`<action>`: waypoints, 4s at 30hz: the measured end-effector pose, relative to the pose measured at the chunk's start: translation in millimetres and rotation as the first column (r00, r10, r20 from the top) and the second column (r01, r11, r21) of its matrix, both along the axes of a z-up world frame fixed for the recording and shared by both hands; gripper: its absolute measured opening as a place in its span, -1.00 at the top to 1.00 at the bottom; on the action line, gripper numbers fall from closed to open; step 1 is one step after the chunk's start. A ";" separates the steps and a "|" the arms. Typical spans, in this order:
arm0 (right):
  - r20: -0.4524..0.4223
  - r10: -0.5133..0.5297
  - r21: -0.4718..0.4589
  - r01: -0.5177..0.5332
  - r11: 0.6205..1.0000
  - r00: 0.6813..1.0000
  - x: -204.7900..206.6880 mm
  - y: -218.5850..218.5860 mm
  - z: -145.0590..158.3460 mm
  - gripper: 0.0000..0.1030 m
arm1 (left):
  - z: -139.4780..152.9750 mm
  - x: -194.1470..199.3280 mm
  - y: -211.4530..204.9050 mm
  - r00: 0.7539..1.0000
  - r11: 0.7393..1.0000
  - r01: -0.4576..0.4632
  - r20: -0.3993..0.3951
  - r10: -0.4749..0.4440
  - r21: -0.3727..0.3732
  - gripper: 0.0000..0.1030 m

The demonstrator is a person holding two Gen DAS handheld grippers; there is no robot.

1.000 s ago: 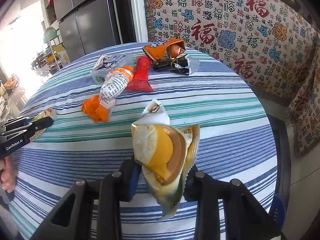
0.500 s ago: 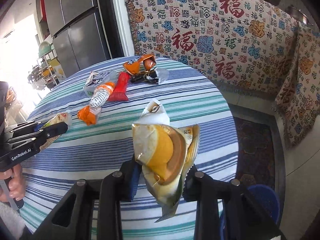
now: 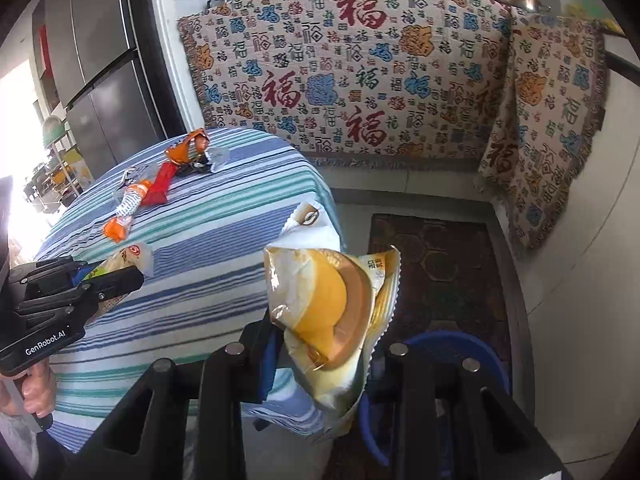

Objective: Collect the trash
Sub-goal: 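Carry the snack stick and chip bag over the blue wastebasket, then open both tools over the wastebasket to drop the stick and bag, then return both open tools to the table toward the remaining wrappers, then grasp the orange-and-white wrapped bun with the left tool while the right tool grasps the red wrapper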

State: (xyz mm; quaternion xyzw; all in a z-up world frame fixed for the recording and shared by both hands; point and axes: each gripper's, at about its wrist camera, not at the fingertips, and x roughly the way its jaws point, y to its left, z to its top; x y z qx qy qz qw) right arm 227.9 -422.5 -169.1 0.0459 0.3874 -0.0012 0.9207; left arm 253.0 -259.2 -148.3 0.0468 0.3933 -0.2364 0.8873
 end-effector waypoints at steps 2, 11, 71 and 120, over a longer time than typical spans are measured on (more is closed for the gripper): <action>-0.005 -0.026 0.002 0.026 1.000 1.000 -9.6 -17.1 -2.6 0.37 | -1.4 -2.5 -19.7 1.000 1.000 0.030 -0.007 -0.030 -0.004 0.68; -0.046 -0.132 0.005 0.133 0.991 0.990 -45.4 -90.9 -18.5 0.37 | -13.3 -9.5 -93.4 0.991 0.992 0.128 -0.044 -0.128 -0.010 0.68; 0.064 -0.010 -0.046 0.013 0.999 0.998 -0.6 -46.7 13.1 -0.31 | 8.6 -4.6 -31.7 0.998 0.998 -0.051 -0.046 0.049 -0.049 -0.33; -0.137 0.340 -0.095 -0.354 0.931 0.930 109.5 162.9 -45.0 -0.77 | -40.0 82.9 146.9 0.944 0.943 -0.325 -0.034 0.328 0.076 0.20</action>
